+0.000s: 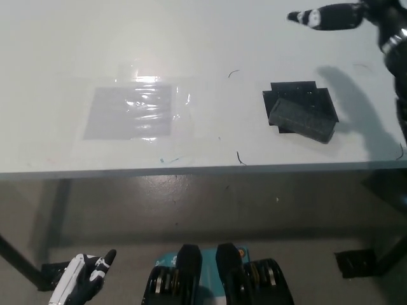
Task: A whiteboard eraser is kept on the black marked spot on the table infront of the robot and the robot uses its right hand to swipe it back and forth on the table twice to clean it
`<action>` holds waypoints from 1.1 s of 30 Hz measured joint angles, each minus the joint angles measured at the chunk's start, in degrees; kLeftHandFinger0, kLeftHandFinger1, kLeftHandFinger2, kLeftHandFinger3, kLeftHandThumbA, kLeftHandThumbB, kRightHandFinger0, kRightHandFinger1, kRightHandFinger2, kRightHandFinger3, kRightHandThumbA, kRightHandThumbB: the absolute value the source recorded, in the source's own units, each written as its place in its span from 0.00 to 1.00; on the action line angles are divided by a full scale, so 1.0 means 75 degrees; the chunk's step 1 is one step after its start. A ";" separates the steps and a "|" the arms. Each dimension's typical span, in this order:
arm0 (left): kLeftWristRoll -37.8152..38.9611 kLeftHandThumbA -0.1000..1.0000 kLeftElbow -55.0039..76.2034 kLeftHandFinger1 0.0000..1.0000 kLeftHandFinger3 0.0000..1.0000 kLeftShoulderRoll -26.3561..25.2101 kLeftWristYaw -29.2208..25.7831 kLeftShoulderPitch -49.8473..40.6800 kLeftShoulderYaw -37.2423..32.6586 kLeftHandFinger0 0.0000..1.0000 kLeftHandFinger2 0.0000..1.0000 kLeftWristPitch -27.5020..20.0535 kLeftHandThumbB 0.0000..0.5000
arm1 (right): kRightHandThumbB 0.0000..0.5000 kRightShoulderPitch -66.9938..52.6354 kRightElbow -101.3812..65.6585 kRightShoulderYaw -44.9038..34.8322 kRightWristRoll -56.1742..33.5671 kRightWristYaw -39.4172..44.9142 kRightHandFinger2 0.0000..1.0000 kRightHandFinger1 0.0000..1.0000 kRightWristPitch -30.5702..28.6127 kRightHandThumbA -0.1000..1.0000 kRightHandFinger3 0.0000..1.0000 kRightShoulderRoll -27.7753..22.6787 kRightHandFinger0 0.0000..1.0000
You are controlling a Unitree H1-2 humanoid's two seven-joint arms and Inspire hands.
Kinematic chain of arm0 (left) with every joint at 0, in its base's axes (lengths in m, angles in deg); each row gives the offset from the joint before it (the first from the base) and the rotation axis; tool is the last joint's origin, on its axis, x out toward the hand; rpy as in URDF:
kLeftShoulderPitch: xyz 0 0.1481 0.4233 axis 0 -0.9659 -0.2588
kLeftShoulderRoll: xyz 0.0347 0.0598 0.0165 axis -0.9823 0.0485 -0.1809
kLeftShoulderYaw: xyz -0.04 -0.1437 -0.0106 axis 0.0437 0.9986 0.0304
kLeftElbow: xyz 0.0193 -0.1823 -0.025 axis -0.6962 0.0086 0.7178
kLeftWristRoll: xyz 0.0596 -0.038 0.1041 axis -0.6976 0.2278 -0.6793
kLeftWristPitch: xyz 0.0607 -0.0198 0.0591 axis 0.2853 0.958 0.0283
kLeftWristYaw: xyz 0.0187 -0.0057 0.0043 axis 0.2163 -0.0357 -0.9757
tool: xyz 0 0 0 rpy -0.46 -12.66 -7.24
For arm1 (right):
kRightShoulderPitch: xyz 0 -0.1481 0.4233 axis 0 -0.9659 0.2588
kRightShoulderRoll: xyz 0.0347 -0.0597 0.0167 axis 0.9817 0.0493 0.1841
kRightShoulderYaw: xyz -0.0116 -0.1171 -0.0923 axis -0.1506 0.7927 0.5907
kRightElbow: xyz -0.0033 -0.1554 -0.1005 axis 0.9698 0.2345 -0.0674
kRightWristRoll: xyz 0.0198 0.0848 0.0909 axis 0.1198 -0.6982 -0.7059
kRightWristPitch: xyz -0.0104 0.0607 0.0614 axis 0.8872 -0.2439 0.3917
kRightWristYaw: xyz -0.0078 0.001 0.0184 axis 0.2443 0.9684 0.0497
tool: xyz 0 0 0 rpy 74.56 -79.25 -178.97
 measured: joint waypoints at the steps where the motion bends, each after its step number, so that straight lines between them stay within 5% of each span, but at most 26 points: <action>1: 0.0000 0.81 -0.0001 0.00 0.00 -0.0003 0.0000 -0.0001 0.0000 0.00 0.00 0.0000 0.55 | 1.00 0.0129 0.0316 0.0137 0.0027 0.0065 1.00 1.00 0.0054 1.00 1.00 0.0018 1.00; 8: 0.0002 0.78 0.0003 0.00 0.00 -0.0012 0.0022 -0.0012 0.0009 0.00 0.00 -0.0006 0.56 | 1.00 0.1097 0.3214 0.1546 0.0463 0.0724 1.00 1.00 0.0540 1.00 1.00 0.0291 1.00; 10: 0.0007 0.80 0.0005 0.00 0.00 -0.0027 0.0045 -0.0016 0.0016 0.00 0.00 -0.0011 0.56 | 0.81 0.1294 0.3886 0.1890 0.0585 0.0876 1.00 1.00 0.0628 1.00 1.00 0.0362 1.00; 13: 0.0010 0.80 0.0033 0.00 0.00 -0.0085 0.0102 -0.0037 0.0027 0.00 0.00 -0.0081 0.56 | 0.85 0.1797 0.5232 0.2553 0.0830 0.1293 1.00 1.00 0.0772 1.00 1.00 0.0546 1.00; 18: 0.0015 0.79 0.0083 0.00 0.00 -0.0209 0.0165 -0.0080 0.0059 0.00 0.00 -0.0238 0.55 | 0.70 0.2501 0.6752 0.3137 0.1089 0.1908 1.00 1.00 0.0847 1.00 1.00 0.0853 1.00; 33: 0.0036 0.71 0.0132 0.00 0.00 -0.0225 0.0248 -0.0098 0.0069 0.00 0.00 -0.0375 0.56 | 0.77 0.2892 0.8010 0.3089 0.1141 0.2659 1.00 1.00 0.0756 1.00 1.00 0.1062 1.00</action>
